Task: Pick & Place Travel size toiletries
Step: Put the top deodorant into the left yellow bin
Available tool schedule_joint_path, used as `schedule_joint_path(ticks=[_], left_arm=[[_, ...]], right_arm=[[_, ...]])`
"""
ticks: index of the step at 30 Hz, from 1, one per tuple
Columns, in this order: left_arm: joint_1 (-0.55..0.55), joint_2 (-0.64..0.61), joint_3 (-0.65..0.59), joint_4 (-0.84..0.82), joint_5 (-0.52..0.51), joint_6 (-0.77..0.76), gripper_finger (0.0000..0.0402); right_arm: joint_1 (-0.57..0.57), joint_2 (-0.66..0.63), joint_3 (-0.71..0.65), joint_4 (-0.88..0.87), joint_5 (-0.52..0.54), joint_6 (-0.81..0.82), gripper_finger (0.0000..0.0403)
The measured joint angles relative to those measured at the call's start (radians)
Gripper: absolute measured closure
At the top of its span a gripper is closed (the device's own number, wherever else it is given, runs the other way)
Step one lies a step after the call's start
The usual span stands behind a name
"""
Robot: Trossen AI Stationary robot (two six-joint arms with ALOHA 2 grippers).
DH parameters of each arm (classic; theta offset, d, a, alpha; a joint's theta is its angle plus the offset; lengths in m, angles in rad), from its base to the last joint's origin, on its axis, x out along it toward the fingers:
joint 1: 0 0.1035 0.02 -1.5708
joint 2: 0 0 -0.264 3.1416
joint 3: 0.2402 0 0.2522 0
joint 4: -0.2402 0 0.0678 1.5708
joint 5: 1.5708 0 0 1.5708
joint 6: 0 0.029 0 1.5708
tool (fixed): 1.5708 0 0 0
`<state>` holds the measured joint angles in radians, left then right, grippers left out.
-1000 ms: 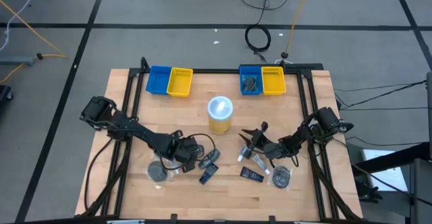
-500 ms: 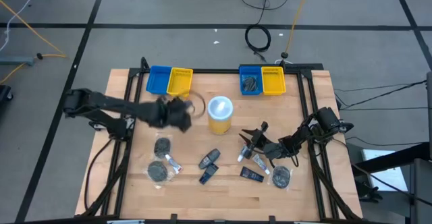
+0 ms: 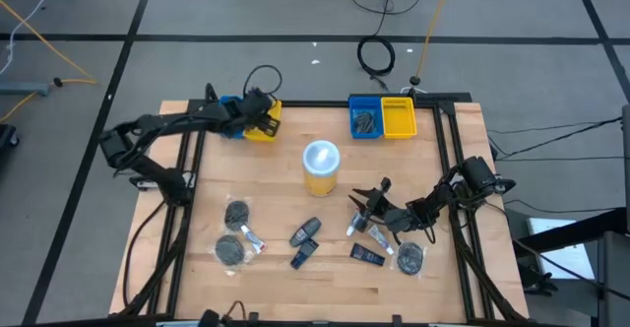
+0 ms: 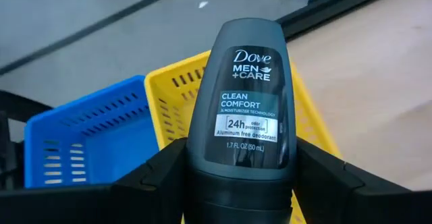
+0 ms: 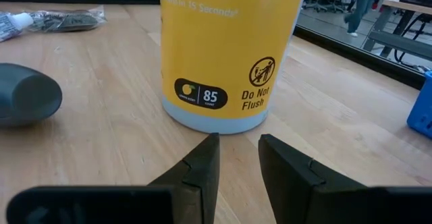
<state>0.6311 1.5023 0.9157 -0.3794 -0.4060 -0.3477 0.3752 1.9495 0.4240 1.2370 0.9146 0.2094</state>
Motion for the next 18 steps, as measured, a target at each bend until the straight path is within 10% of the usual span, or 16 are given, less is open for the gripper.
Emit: schedule_joint_path(ticks=[18], left_arm=[[0.056, 0.193, 0.0, 0.075, 0.131, -0.075, 0.0188]], right_arm=[[0.0, 0.0, 0.0, -0.007, 0.0, 0.013, 0.0307]])
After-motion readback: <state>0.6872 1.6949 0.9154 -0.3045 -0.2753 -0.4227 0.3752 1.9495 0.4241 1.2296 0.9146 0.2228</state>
